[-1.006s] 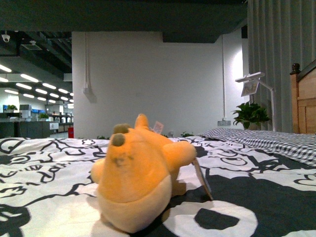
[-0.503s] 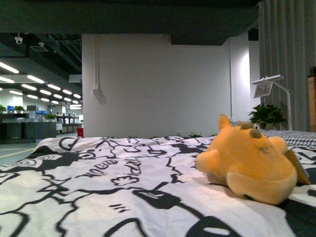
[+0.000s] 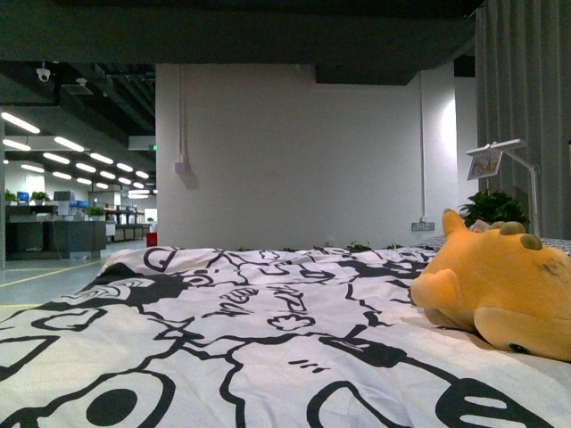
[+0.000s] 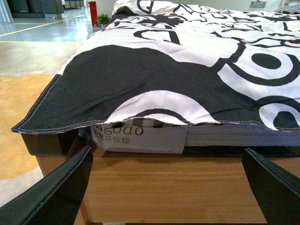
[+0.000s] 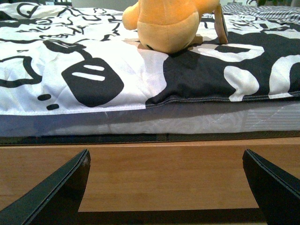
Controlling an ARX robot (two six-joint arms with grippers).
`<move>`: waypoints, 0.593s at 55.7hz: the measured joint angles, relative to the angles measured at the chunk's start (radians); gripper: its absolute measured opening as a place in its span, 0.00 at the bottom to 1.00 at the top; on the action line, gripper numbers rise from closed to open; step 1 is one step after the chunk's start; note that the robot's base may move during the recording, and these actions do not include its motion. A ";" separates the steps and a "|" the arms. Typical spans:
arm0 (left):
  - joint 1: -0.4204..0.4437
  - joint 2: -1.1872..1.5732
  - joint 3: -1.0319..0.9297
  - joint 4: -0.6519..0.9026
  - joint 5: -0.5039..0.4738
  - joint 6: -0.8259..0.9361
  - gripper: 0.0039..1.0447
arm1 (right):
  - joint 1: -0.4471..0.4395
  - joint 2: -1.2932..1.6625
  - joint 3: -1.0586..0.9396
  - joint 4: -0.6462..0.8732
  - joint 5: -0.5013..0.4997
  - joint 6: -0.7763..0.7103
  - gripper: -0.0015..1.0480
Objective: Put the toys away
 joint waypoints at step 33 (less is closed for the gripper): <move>0.000 0.000 0.000 0.000 0.000 0.000 0.94 | 0.050 0.458 0.127 0.212 0.256 0.092 0.94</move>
